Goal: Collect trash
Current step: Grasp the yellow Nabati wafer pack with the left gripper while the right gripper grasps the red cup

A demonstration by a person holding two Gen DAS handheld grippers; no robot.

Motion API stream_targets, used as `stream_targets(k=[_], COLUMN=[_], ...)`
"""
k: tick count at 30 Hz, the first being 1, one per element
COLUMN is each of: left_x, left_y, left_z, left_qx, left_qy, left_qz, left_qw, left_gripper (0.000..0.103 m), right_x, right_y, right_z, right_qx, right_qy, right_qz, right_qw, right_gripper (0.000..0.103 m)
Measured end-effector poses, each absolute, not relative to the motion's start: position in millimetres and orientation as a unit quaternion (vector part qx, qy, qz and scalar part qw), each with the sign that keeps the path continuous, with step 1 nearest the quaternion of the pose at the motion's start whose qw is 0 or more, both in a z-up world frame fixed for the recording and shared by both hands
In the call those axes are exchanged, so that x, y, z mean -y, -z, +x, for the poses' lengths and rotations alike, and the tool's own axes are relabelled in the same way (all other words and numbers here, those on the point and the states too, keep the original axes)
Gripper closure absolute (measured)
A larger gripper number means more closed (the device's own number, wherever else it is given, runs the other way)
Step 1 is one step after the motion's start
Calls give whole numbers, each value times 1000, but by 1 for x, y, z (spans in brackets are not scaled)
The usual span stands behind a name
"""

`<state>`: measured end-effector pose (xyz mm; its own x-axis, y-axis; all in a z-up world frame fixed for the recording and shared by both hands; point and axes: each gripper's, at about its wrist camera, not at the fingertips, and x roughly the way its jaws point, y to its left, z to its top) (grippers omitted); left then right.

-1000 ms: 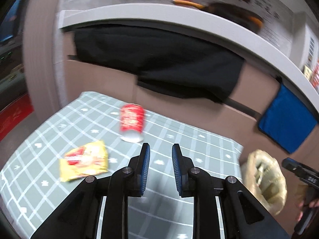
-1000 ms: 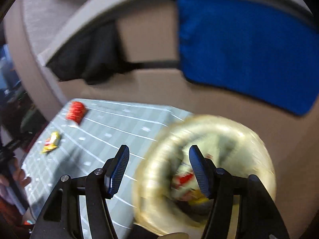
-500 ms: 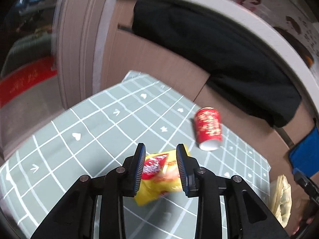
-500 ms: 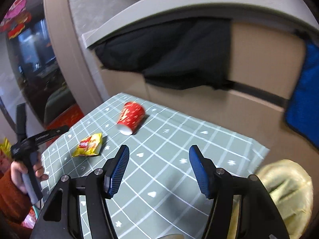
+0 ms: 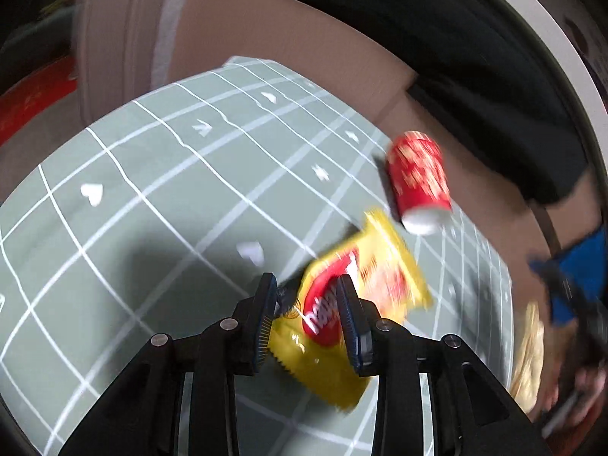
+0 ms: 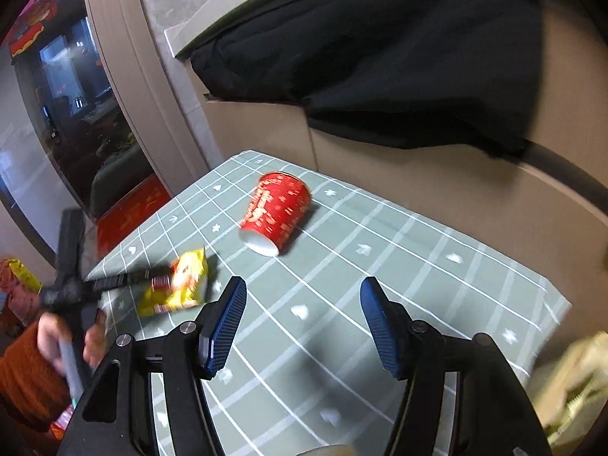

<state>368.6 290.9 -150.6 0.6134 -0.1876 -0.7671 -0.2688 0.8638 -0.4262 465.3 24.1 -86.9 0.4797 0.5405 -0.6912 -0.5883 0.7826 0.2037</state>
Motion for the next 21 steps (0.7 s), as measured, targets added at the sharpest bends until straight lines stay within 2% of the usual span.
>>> stream_targets(k=[9, 12, 17, 18, 20, 21], left_x=[-264, -267, -268, -268, -267, -266], left_y=[144, 136, 132, 133, 134, 135], left_z=[345, 343, 351, 353, 360, 362], left_qx=[-431, -413, -416, -419, -425, -428], left_qy=[29, 37, 40, 37, 35, 34], left_qz=[-245, -251, -249, -250, -251, -248], left_qw=[868, 875, 874, 872, 869, 868], left_gripper=[69, 68, 66, 66, 64, 64], right_x=[-105, -118, -128, -127, -119, -112], right_y=[120, 133, 151, 153, 150, 146], right_z=[518, 530, 541, 540, 534, 529], right_qx=[-395, -397, -420, -425, -419, -412], right_qy=[-337, -333, -346, -352, -354, -349], right_qz=[-19, -17, -31, -35, -43, -51], right_qw=[854, 855, 839, 833, 835, 840], right_gripper=[42, 38, 38, 39, 52, 51])
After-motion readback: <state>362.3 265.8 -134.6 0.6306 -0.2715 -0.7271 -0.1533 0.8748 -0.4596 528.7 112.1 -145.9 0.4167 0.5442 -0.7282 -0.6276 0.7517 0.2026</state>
